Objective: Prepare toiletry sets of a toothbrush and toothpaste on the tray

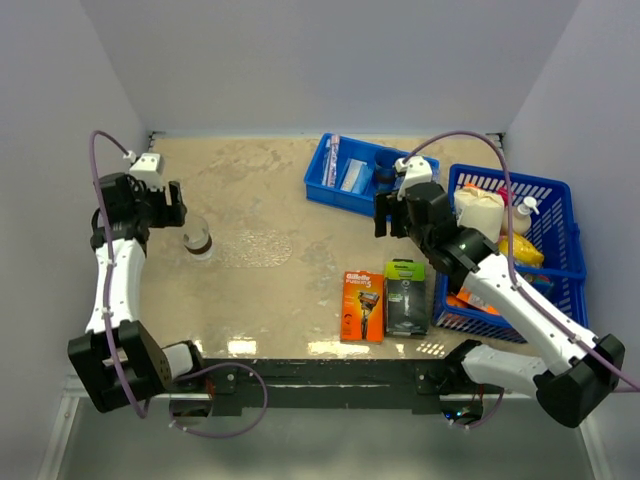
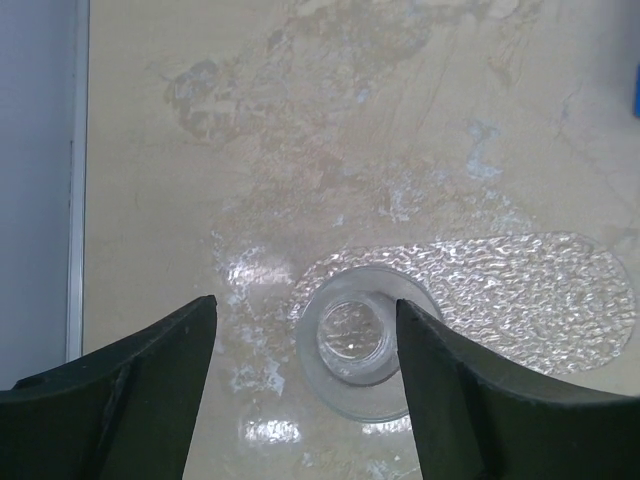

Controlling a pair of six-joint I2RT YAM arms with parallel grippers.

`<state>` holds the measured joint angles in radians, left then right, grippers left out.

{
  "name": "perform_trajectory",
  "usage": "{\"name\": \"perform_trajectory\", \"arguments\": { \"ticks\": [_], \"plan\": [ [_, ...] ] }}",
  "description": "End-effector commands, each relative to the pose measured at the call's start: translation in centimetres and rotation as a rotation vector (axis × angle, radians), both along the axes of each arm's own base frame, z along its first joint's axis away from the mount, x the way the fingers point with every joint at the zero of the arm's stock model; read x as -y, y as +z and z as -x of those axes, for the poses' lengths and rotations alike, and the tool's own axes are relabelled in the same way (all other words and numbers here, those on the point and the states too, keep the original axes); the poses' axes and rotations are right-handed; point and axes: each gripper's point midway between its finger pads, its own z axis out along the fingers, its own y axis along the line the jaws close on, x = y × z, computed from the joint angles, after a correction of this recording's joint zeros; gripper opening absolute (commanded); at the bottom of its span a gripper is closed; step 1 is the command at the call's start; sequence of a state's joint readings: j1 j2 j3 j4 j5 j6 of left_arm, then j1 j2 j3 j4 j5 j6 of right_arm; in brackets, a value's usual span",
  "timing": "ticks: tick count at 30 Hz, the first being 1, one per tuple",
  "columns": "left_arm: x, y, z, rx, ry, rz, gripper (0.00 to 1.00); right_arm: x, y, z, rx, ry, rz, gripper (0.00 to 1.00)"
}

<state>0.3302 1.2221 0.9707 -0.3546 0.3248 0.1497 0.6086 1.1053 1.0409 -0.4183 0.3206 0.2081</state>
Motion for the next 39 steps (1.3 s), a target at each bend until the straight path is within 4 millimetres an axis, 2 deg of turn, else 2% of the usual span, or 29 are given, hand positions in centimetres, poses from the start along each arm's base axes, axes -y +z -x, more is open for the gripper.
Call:
{"name": "perform_trajectory", "arguments": {
  "ticks": [1, 2, 3, 4, 5, 6, 7, 8, 11, 12, 13, 14, 15, 17, 19, 20, 21, 23, 25, 26, 27, 29, 33, 39],
  "plan": [
    [3.4, 4.6, -1.0, 0.198, -0.101, 0.004, 0.76, -0.2, 4.2, -0.9, 0.063, -0.016, -0.025, 0.79],
    [4.5, 5.5, -0.9, 0.231, -0.125, -0.002, 0.76, -0.2, 4.4, -1.0, 0.061, -0.015, -0.017, 0.79],
    [7.1, 6.4, -1.0, 0.261, -0.195, -0.006, 0.76, -0.1, 4.7, -1.2, 0.062, -0.019, -0.011, 0.79],
    [8.5, 7.1, -1.0, 0.282, -0.227, -0.01, 0.76, -0.1, 5.7, -1.4, 0.078, -0.028, -0.012, 0.79],
    [9.5, 8.6, -0.9, 0.318, -0.247, -0.015, 0.76, 0.2, 5.0, -1.8, 0.055, -0.051, 0.028, 0.78],
    [11.6, 9.6, -0.6, 0.336, -0.29, -0.007, 0.76, 0.5, 5.1, -2.2, 0.05, -0.067, 0.049, 0.78],
    [12.1, 10.7, -0.6, 0.36, -0.285, -0.002, 0.76, 0.5, 6.3, -2.6, 0.065, -0.082, 0.053, 0.78],
    [12.5, 12.7, -0.5, 0.396, -0.26, 0.02, 0.76, 0.7, 5.4, -3.1, 0.035, -0.094, 0.099, 0.78],
    [13.8, 14.1, -0.5, 0.414, -0.266, 0.041, 0.76, 2.0, 6.1, -4.2, 0.042, -0.168, 0.184, 0.77],
    [14.3, 13.8, -0.5, 0.414, -0.282, 0.046, 0.76, 2.1, 5.5, -4.8, 0.027, -0.188, 0.22, 0.77],
    [14.4, 13.3, -0.5, 0.411, -0.285, 0.046, 0.76, 2.9, 5.9, -5.3, 0.041, -0.236, 0.249, 0.77],
    [14.5, 11.3, -0.3, 0.378, -0.273, 0.072, 0.76, 3.2, 5.7, -5.7, 0.032, -0.249, 0.273, 0.78],
    [14.4, 10.5, -0.2, 0.368, -0.26, 0.08, 0.76, 3.2, 4.7, -6.3, 0.006, -0.257, 0.298, 0.78],
    [14.5, 8.7, 0.5, 0.31, -0.253, 0.101, 0.76, 3.4, 4.4, -7.3, -0.015, -0.278, 0.304, 0.78],
    [15.2, 8.3, 0.9, 0.323, -0.285, 0.132, 0.76, 3.5, 3.0, -8.8, -0.052, -0.299, 0.328, 0.77],
    [15.5, 8.2, 1.4, 0.324, -0.298, 0.148, 0.76, 3.8, 2.5, -9.1, -0.075, -0.316, 0.337, 0.77],
    [15.7, 8.4, 1.5, 0.337, -0.304, 0.152, 0.76, 3.9, 2.7, -9.8, -0.077, -0.334, 0.329, 0.76],
    [15.8, 8.7, 1.9, 0.353, -0.307, 0.155, 0.76, 4.3, 1.0, -11.0, -0.129, -0.37, 0.363, 0.75],
    [15.7, 9.0, 2.0, 0.362, -0.306, 0.154, 0.76, 4.2, 0.6, -12.2, -0.138, -0.396, 0.379, 0.74],
    [15.7, 9.0, 2.0, 0.362, -0.305, 0.153, 0.77, 4.7, 0.4, -12.2, -0.151, -0.425, 0.411, 0.74],
    [15.7, 9.1, 2.0, 0.364, -0.305, 0.153, 0.77, 4.8, 1.1, -12.6, -0.141, -0.446, 0.411, 0.74],
    [15.8, 9.1, 2.1, 0.363, -0.308, 0.159, 0.77, 5.1, 0.1, -12.8, -0.173, -0.47, 0.452, 0.74],
    [15.9, 9.2, 2.2, 0.367, -0.311, 0.158, 0.77, 5.6, 0.0, -13.4, -0.17, -0.525, 0.494, 0.74],
    [15.8, 9.2, 2.2, 0.368, -0.309, 0.156, 0.77, 6.4, -1.8, -14.1, -0.19, -0.579, 0.582, 0.76]
  ]
}}
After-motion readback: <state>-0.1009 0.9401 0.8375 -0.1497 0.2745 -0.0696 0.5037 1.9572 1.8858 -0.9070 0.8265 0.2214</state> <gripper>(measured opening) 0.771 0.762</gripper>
